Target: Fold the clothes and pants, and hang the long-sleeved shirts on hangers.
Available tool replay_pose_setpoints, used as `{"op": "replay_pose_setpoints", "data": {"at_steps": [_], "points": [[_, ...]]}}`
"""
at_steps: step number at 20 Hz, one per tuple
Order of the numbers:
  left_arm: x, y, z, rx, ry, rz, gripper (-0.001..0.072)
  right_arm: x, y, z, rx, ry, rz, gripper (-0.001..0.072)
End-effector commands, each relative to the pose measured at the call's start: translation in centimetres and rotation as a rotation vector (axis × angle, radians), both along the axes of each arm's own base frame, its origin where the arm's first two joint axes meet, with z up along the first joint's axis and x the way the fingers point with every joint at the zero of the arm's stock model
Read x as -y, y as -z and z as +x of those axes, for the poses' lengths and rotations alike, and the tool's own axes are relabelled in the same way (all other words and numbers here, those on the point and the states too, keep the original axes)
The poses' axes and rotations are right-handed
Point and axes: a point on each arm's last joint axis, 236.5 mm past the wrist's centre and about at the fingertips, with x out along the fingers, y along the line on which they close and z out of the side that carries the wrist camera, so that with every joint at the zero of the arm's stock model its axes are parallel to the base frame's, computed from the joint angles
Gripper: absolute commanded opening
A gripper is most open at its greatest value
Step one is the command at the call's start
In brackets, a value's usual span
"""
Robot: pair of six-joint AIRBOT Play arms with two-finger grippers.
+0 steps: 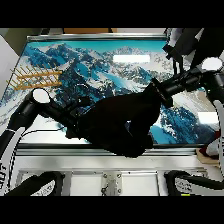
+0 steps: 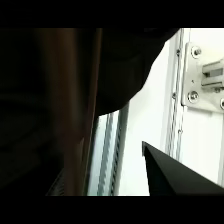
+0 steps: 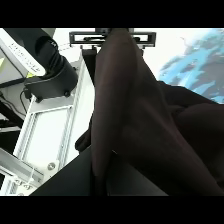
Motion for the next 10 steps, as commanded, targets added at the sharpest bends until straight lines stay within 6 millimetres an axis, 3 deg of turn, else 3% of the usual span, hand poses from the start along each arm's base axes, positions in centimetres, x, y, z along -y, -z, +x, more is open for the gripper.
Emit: {"op": "replay_pose_setpoints", "data": {"at_steps": [1,4,10], "points": [[-1.0,-0.9,0.9,0.018,-0.090,0.007,0.0411,0.0,0.0,0.0,0.001,0.002,0.000,0.0012],[-2.0,-2.0,1.3,0.064,-0.140,-0.001,0.0411,0.0,0.0,0.2,0.003,0.010,0.001,0.0012],[-2.4,-0.8,1.4,0.132,-0.220,-0.003,0.0411,-0.1,-0.1,0.2,-0.012,0.013,0.000,0.0011]]}}
